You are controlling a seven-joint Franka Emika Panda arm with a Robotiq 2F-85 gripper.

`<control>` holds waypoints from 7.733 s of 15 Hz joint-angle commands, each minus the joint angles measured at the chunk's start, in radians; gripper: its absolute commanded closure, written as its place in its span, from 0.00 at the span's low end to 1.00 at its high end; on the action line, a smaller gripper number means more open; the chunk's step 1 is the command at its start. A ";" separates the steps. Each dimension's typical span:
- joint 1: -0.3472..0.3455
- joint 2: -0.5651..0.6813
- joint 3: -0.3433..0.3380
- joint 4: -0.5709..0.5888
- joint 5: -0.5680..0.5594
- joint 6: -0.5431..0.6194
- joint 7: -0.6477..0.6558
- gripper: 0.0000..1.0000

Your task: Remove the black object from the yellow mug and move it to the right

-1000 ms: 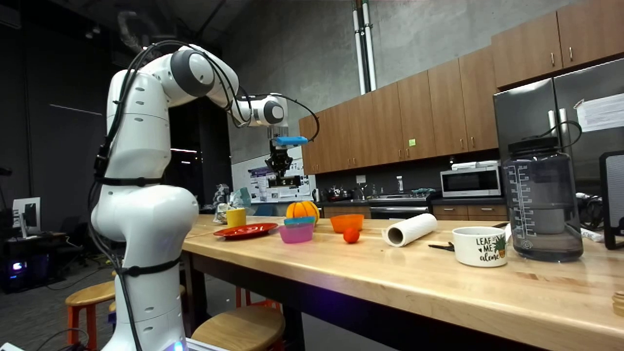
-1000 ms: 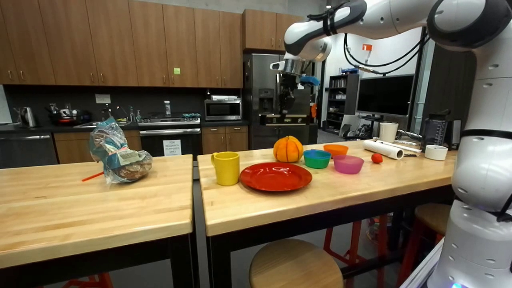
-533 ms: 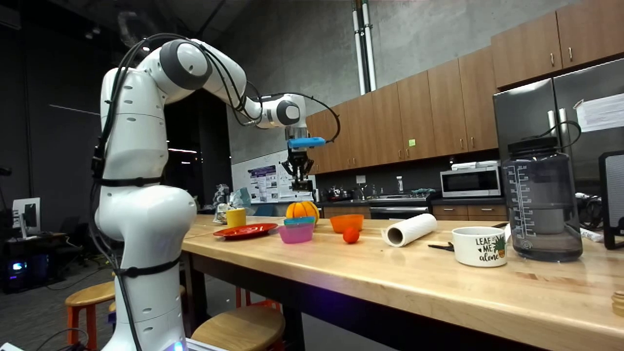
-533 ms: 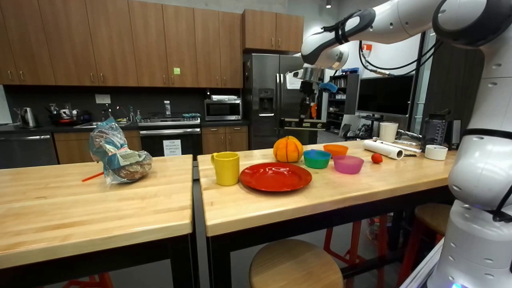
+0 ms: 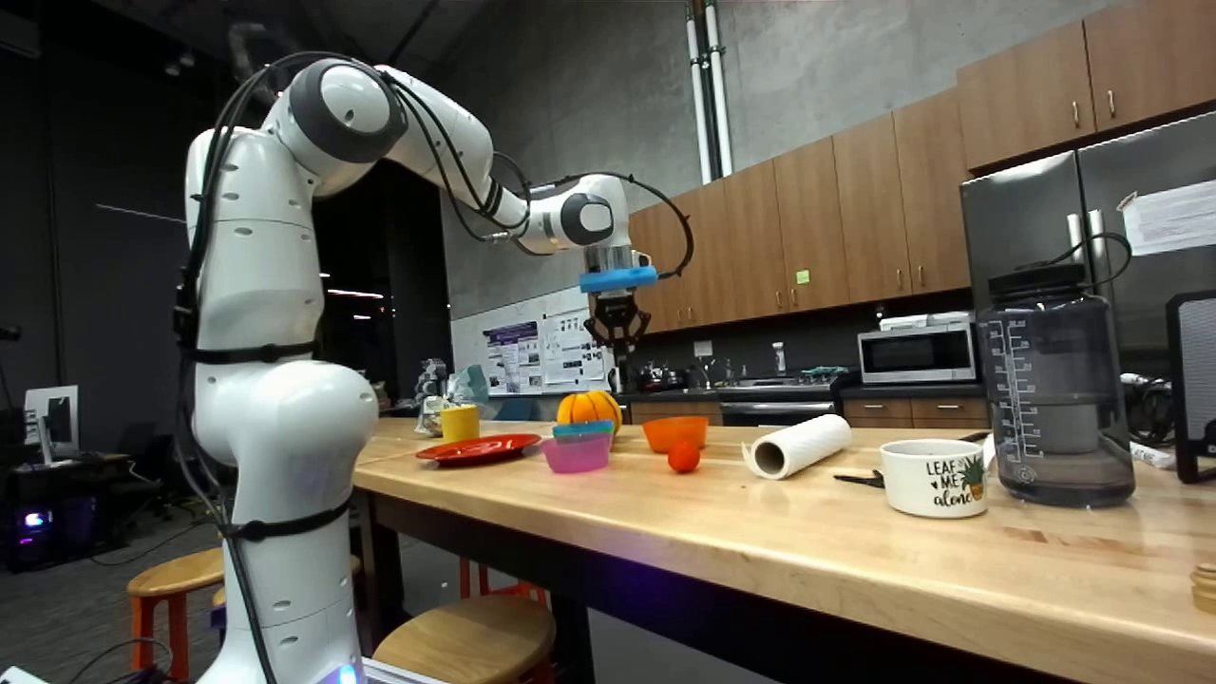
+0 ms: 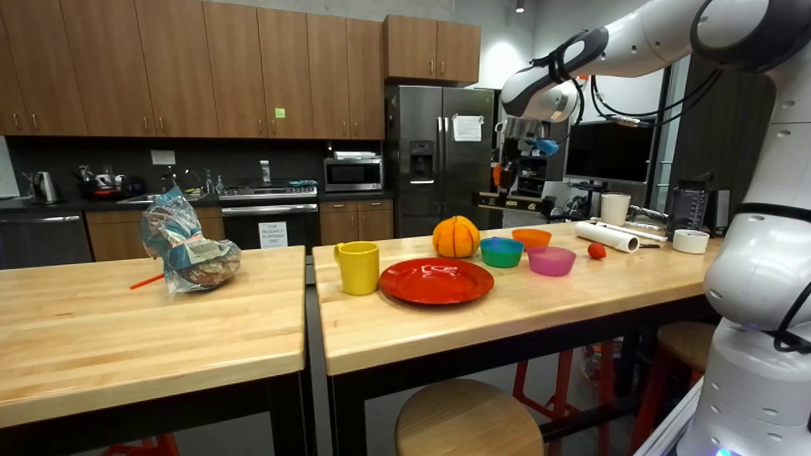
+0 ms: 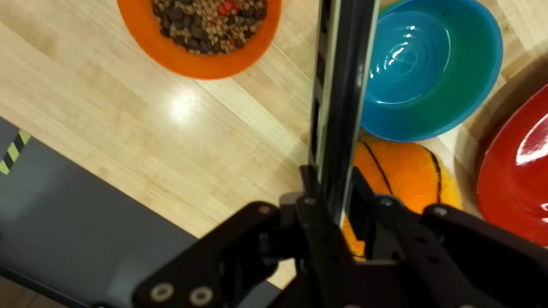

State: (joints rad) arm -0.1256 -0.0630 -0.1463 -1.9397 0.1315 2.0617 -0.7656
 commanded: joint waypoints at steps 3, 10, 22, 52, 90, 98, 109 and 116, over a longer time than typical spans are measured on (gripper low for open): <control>-0.038 -0.057 -0.040 -0.081 -0.048 0.074 0.194 0.95; -0.087 -0.078 -0.096 -0.124 -0.127 0.107 0.354 0.95; -0.160 -0.083 -0.173 -0.190 -0.173 0.151 0.442 0.95; -0.272 0.188 -0.270 0.071 -0.170 0.220 0.314 0.95; -0.434 0.573 -0.161 0.422 -0.116 0.177 0.398 0.95; -0.428 0.555 -0.170 0.412 -0.130 0.185 0.422 0.38; -0.419 0.513 -0.200 0.384 -0.181 0.201 0.447 0.36; -0.417 0.502 -0.200 0.365 -0.195 0.204 0.439 0.91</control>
State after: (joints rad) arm -0.5390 0.4757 -0.3553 -1.5389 -0.0401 2.2643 -0.3347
